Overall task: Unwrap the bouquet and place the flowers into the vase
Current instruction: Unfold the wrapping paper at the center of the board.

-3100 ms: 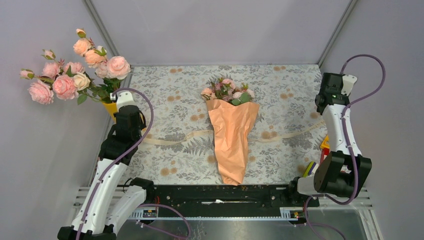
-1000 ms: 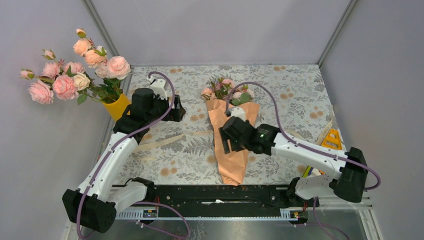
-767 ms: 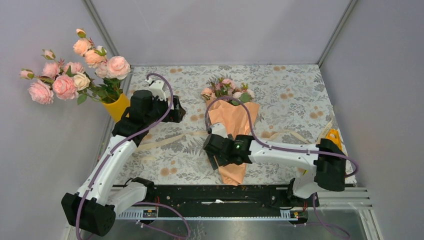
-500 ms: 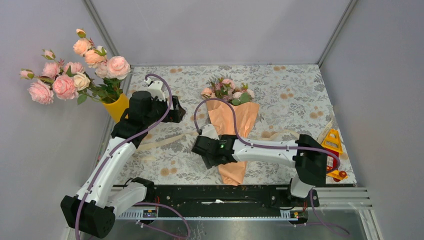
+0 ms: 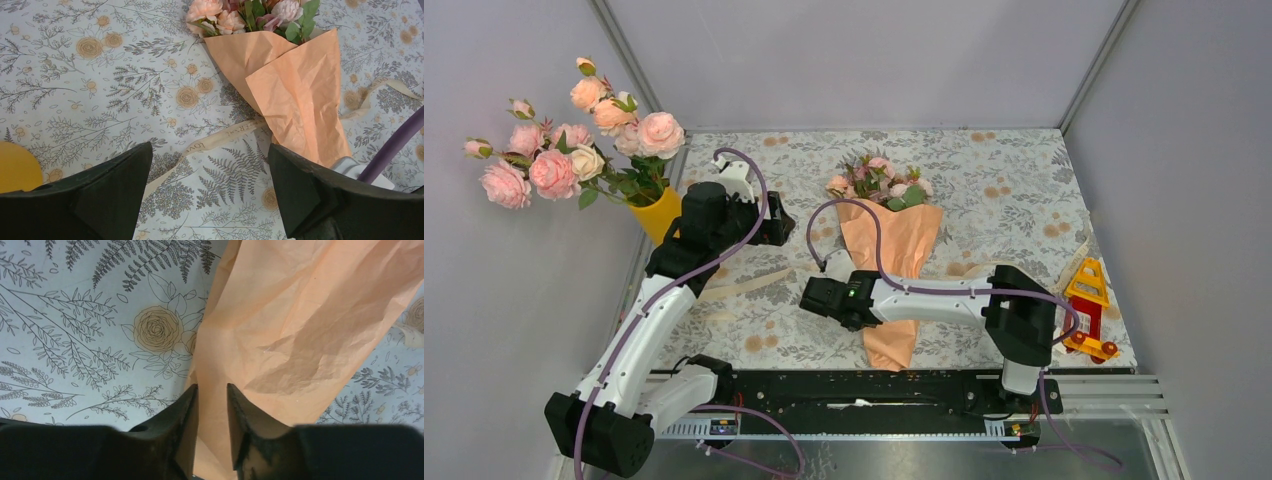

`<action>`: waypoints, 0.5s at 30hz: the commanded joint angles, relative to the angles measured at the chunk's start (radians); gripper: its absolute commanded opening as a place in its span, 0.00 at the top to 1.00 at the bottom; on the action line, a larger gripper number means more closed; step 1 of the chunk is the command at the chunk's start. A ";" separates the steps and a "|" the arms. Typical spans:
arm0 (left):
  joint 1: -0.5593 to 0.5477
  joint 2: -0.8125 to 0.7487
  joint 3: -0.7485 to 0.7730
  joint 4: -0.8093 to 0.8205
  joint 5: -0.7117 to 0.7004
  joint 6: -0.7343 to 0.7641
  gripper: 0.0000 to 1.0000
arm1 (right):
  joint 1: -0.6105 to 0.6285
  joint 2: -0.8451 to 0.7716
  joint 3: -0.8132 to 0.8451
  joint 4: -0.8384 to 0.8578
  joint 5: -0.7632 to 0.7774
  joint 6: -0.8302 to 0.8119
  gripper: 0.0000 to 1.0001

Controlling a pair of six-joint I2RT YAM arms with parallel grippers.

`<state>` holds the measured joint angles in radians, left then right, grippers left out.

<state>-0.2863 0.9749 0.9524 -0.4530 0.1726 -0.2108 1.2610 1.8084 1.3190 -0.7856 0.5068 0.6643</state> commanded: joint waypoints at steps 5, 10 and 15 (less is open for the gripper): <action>0.002 -0.022 -0.009 0.055 -0.003 -0.004 0.07 | 0.010 -0.062 0.010 -0.047 0.101 0.058 0.96; 0.001 -0.016 -0.010 0.054 -0.002 -0.007 0.07 | 0.006 -0.180 -0.041 -0.133 0.206 0.127 1.00; -0.001 0.002 -0.009 0.054 0.026 -0.013 0.06 | -0.033 -0.293 -0.129 -0.187 0.249 0.206 1.00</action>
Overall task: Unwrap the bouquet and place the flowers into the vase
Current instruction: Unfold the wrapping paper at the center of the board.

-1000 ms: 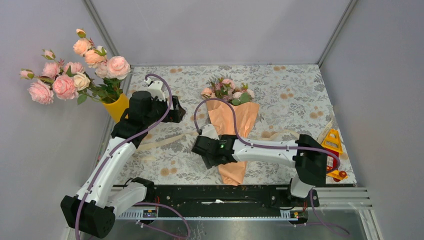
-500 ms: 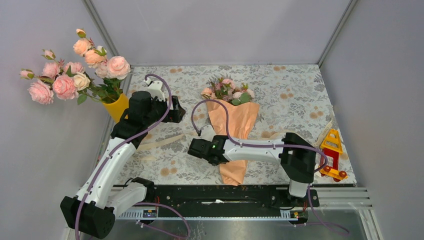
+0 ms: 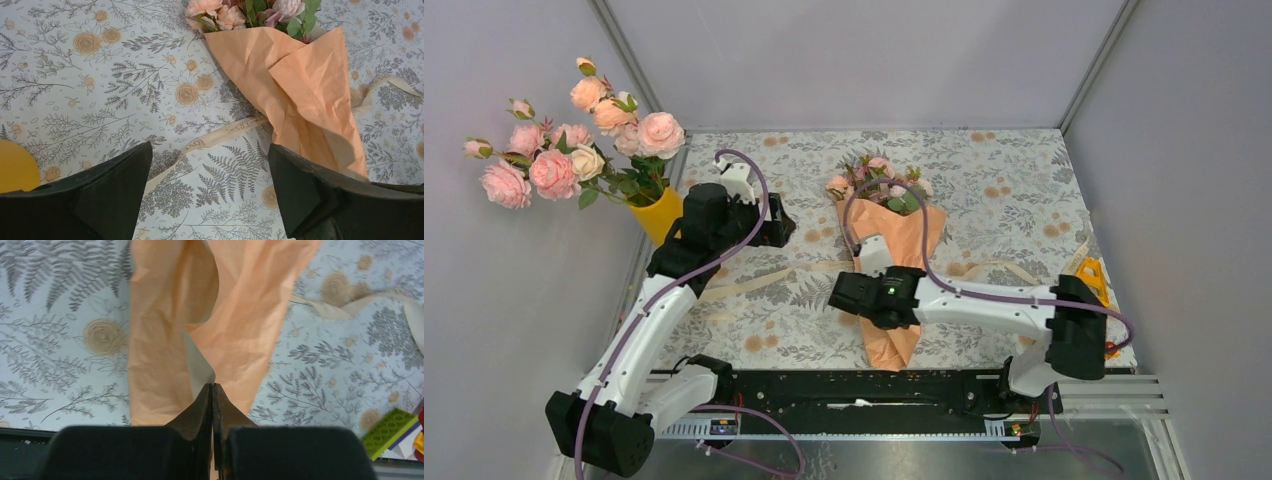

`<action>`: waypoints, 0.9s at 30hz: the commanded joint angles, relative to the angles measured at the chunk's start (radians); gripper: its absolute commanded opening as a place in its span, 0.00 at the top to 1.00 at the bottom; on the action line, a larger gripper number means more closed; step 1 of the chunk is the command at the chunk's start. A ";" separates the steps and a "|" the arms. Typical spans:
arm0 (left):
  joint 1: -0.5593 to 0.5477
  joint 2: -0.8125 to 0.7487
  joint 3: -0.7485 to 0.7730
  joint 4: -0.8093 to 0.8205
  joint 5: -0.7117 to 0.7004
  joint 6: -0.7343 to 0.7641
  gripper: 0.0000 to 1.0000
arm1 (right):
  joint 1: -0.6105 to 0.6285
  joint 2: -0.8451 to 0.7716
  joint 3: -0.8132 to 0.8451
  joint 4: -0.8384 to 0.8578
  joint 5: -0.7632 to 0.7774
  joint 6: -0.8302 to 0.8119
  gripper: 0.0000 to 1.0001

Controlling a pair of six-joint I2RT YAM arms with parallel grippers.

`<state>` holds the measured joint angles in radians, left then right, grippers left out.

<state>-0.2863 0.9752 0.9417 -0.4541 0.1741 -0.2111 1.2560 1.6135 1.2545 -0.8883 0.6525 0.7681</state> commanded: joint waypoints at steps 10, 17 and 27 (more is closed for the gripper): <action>-0.042 0.023 -0.027 0.062 0.059 -0.075 0.06 | -0.180 -0.279 -0.322 -0.067 0.089 0.244 1.00; -0.185 0.023 -0.148 0.207 0.023 -0.259 0.06 | -0.271 -0.443 -0.464 -0.034 0.104 0.267 0.75; -0.336 0.186 -0.187 0.427 0.007 -0.422 0.07 | -0.551 -0.547 -0.527 0.080 0.035 0.092 0.41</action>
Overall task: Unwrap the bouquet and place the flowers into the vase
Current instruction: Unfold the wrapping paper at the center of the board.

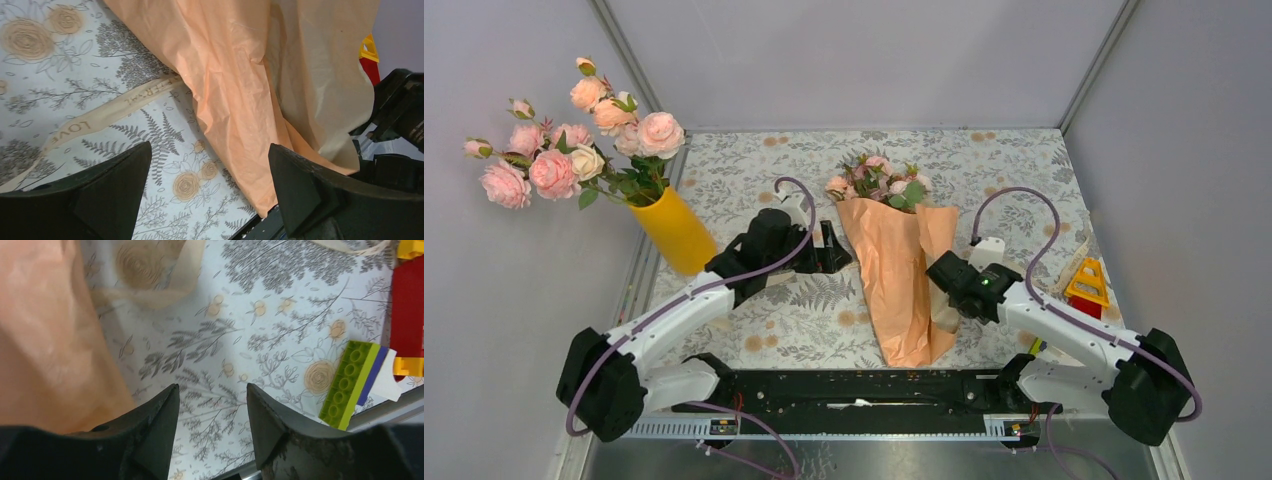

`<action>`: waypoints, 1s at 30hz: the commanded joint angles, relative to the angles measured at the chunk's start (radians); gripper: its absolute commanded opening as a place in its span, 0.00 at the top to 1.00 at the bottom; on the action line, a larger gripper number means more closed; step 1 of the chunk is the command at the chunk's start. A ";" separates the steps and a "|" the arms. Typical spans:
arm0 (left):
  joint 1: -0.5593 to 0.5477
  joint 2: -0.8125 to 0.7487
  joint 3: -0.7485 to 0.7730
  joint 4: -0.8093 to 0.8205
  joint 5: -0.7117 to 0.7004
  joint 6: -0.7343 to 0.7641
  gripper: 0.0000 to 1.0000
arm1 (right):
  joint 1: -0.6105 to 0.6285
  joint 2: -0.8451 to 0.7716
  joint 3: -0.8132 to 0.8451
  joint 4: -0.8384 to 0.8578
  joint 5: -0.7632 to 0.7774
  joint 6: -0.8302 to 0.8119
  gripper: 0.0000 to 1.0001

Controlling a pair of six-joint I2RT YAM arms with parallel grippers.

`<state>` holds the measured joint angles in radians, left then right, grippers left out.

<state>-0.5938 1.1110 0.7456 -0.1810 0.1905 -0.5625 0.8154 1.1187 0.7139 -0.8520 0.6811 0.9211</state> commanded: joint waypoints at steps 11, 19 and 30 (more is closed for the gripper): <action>-0.072 0.185 0.033 0.290 0.036 -0.077 0.19 | -0.149 -0.266 0.198 0.183 -0.265 -0.366 0.28; -0.065 0.155 -0.003 0.264 -0.053 -0.075 0.27 | -0.045 -0.098 0.344 0.356 -0.670 -0.434 0.30; 0.025 -0.003 -0.122 0.221 -0.121 -0.095 0.29 | 0.102 0.321 0.475 0.359 -0.451 -0.335 0.30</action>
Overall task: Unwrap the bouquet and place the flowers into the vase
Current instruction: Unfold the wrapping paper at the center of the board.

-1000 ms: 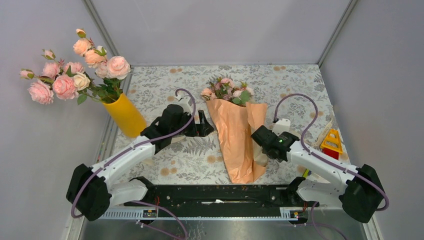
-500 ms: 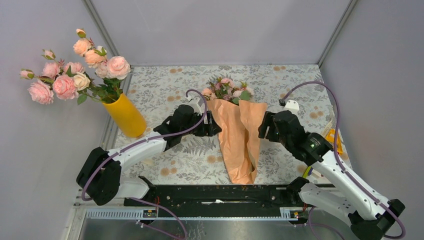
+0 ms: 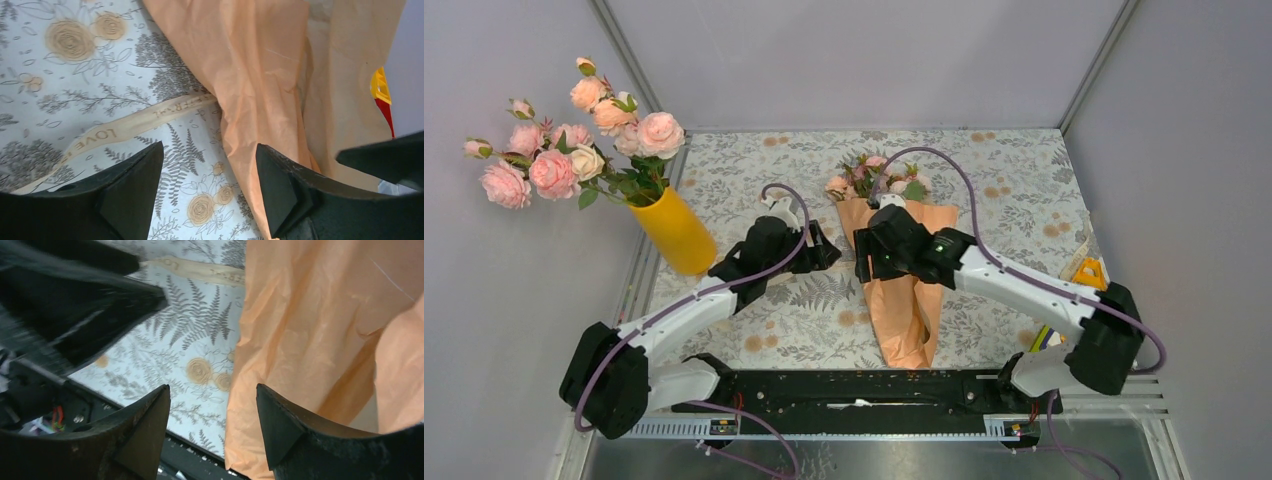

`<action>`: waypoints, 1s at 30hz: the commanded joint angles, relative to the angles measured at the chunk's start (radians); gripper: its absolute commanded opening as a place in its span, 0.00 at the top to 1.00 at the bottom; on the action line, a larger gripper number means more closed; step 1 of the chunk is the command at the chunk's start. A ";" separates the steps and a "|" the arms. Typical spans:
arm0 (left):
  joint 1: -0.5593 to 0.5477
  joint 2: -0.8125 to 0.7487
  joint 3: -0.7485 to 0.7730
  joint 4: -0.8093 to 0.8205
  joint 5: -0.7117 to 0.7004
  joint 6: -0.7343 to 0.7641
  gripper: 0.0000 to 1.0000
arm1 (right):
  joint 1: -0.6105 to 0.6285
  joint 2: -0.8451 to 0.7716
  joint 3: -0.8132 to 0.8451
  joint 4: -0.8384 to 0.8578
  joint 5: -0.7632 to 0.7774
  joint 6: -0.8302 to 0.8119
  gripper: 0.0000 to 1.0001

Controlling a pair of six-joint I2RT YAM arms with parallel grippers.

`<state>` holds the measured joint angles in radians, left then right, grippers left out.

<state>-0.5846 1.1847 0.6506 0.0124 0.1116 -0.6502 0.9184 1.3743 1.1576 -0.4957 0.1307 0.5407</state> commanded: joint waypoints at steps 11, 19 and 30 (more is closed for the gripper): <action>0.022 -0.127 -0.049 0.009 -0.064 -0.001 0.29 | -0.169 0.139 -0.070 -0.112 0.177 0.018 0.30; 0.025 -0.127 -0.045 0.006 -0.061 0.000 0.29 | -0.291 0.029 -0.235 -0.111 0.199 0.017 0.34; 0.026 -0.127 -0.042 -0.001 -0.061 0.005 0.30 | -0.476 -0.008 -0.359 -0.052 0.161 0.011 0.38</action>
<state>-0.5629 1.0809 0.6060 -0.0132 0.0708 -0.6521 0.5079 1.3952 0.8219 -0.5800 0.2966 0.5560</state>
